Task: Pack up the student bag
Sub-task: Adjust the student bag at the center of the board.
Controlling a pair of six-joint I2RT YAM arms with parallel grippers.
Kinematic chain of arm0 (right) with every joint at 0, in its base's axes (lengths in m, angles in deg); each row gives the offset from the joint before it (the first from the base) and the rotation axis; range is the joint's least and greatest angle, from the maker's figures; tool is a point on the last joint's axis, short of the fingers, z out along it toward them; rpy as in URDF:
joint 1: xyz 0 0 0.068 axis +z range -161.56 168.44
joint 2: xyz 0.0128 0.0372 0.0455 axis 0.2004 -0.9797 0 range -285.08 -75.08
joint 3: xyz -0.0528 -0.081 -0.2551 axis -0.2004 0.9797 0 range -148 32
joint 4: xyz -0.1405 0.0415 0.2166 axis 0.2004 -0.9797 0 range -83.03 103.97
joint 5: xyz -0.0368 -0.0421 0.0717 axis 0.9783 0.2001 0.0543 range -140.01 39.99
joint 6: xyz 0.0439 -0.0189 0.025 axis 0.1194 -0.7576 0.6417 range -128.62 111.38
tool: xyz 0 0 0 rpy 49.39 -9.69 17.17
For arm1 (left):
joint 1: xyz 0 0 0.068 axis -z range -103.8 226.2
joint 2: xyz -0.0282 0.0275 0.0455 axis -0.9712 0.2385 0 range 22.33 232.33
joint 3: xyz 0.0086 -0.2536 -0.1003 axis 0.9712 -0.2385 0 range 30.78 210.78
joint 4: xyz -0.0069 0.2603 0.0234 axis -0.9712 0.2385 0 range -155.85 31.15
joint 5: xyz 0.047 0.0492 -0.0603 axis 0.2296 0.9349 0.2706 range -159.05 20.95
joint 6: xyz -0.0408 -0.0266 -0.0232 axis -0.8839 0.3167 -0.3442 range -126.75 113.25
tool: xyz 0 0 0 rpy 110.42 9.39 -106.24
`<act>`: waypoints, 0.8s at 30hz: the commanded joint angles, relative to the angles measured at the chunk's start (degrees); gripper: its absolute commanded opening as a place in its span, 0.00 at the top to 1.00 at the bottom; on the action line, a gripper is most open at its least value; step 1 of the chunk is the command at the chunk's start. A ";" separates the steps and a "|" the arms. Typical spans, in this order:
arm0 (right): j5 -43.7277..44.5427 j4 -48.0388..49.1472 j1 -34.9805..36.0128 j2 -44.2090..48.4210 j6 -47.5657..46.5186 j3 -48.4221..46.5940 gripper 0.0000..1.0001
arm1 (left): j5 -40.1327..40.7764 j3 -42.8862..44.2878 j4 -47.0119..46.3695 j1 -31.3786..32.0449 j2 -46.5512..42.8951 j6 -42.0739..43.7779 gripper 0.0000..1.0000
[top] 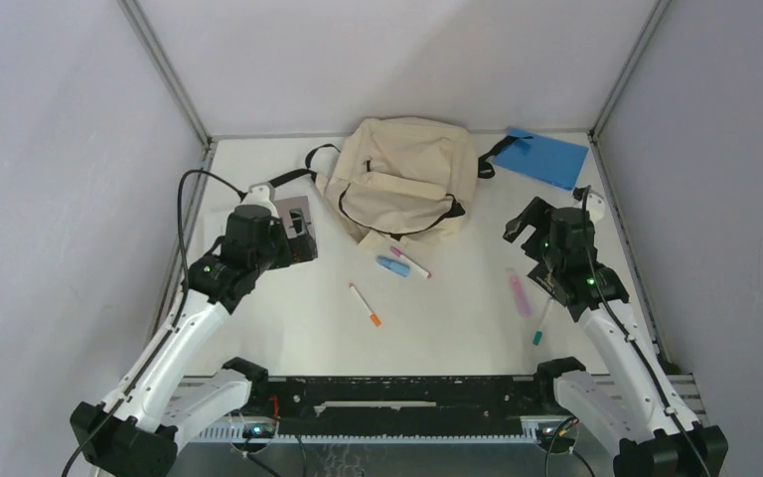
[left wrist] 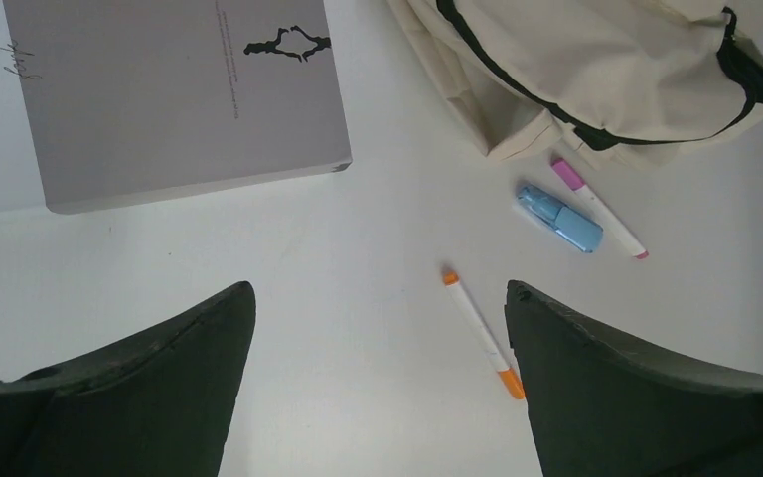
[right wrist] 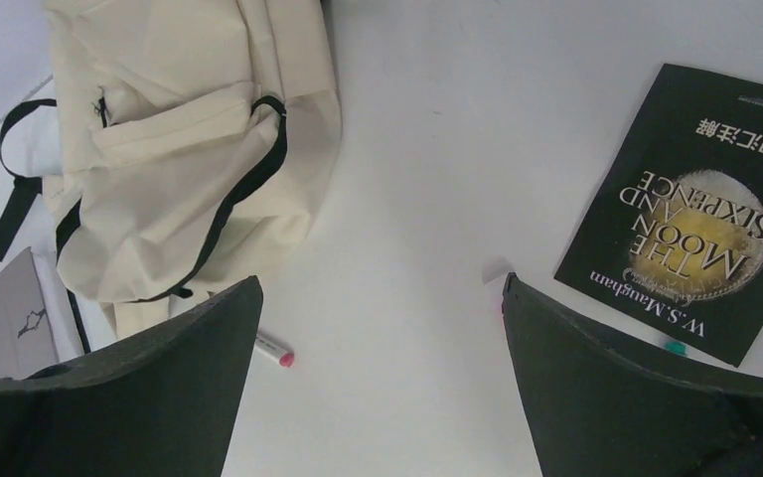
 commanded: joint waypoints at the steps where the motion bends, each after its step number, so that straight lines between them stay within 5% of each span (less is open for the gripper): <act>1: -1.01 2.60 -0.35 -1.13 0.70 -0.26 0.01 | -0.60 -0.88 -2.95 -0.36 -2.33 -1.55 0.00; 17: -4.46 2.90 0.37 -5.20 3.20 1.20 0.01 | -5.56 -0.57 -5.52 -0.31 1.10 -2.14 0.00; 24: -4.06 5.13 5.44 -7.92 6.95 2.41 0.01 | -15.25 2.34 -9.85 0.30 13.10 -9.46 0.07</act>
